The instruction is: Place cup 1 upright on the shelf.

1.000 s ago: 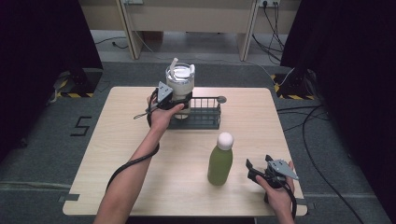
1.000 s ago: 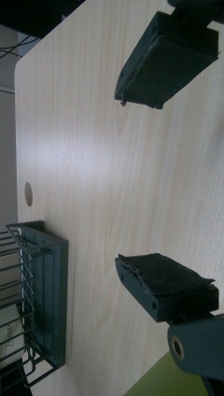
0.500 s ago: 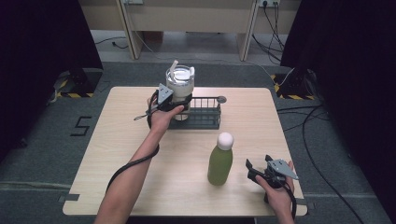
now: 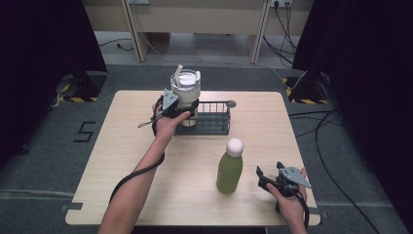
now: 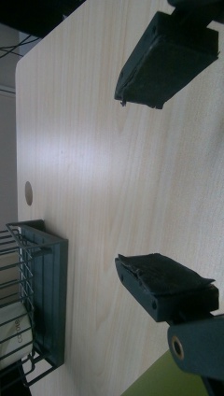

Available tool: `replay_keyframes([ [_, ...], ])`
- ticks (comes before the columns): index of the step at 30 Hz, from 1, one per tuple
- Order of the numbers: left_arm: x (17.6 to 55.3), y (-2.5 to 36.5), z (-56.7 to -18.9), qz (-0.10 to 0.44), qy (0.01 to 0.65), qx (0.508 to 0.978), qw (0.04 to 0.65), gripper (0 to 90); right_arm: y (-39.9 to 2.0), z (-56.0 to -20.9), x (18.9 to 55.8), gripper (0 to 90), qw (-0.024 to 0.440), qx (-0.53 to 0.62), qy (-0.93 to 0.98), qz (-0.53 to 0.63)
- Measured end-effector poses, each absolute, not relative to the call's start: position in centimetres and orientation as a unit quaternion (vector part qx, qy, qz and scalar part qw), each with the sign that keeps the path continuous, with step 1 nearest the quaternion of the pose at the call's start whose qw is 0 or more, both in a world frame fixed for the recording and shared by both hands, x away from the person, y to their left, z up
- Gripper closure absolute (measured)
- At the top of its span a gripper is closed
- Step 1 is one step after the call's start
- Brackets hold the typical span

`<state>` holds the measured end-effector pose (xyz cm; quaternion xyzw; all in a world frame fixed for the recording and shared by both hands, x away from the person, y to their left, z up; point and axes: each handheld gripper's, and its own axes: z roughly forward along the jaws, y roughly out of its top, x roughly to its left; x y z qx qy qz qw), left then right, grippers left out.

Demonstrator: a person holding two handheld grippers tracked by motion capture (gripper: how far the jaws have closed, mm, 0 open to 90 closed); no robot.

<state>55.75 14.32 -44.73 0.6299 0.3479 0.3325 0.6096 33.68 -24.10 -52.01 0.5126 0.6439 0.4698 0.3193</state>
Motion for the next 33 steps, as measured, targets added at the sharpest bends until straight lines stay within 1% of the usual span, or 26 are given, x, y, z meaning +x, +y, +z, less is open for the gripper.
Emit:
replay_keyframes([
  [9, 55.7, 14.5, -45.0, 0.329, 0.342, 0.634, 0.611, 7.6, -24.1, -52.0, 33.7, 16.1, 0.319, 0.509, 0.646, 0.470],
  [14, 55.6, 14.3, -45.3, 0.328, 0.344, 0.637, 0.608, 2.0, -24.1, -52.0, 33.7, 15.8, 0.319, 0.508, 0.647, 0.471],
  [33, 53.6, 16.1, -44.3, 0.354, 0.334, 0.640, 0.595, 1.7, -24.0, -52.0, 33.7, 15.7, 0.319, 0.508, 0.649, 0.468],
])
